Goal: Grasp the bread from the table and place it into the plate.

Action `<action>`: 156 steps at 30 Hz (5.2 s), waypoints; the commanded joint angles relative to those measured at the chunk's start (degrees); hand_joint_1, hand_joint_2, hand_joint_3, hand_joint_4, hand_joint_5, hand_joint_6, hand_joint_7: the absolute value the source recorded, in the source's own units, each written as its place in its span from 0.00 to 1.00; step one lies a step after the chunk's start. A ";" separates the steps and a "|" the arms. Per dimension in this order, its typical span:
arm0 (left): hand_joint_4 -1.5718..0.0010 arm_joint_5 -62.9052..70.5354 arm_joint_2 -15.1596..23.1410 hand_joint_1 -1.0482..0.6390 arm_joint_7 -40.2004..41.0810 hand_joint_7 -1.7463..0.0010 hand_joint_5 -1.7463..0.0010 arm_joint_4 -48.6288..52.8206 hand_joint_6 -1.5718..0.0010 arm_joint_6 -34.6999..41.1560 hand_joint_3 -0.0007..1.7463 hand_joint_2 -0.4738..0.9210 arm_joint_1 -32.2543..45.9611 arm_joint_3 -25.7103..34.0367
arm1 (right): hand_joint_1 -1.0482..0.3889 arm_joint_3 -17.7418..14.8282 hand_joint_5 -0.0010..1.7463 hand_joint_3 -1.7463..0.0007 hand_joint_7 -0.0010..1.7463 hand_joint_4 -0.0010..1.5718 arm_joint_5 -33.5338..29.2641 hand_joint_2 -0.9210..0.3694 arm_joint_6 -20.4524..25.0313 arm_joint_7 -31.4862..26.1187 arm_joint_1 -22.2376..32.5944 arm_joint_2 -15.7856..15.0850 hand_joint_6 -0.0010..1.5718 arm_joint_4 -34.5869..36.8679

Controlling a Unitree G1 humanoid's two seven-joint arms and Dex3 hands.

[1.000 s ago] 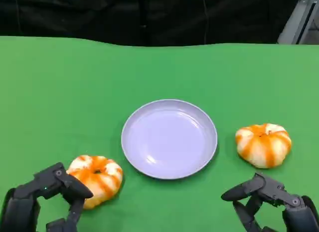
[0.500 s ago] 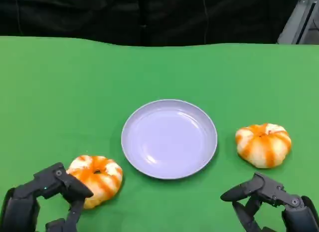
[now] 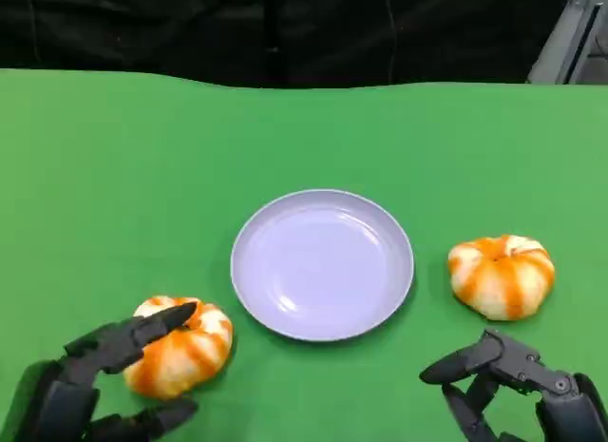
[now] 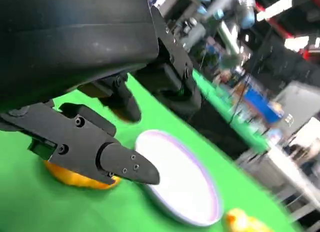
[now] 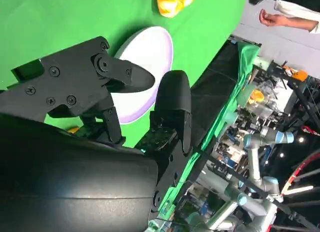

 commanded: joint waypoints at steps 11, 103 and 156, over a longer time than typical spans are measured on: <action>0.83 17.98 7.03 0.27 1.56 0.99 0.96 -8.31 0.85 18.06 0.00 0.98 -1.18 -5.03 | 0.59 1.35 0.88 0.59 0.57 0.46 -1.18 0.16 1.66 -0.81 -0.01 0.80 0.44 -0.88; 0.83 19.33 2.32 0.38 -7.10 0.98 0.82 14.62 0.71 36.26 0.11 0.99 -42.05 -32.71 | 0.61 7.76 0.86 0.50 0.58 0.48 -7.11 0.23 5.03 -5.21 -0.85 3.95 0.42 -1.10; 0.45 -31.99 3.46 0.65 -13.66 0.16 0.04 -2.60 0.48 2.11 0.67 0.68 1.66 -5.99 | 0.61 5.02 0.87 0.52 0.57 0.47 -0.45 0.21 4.31 -1.87 2.90 -0.92 0.43 -4.95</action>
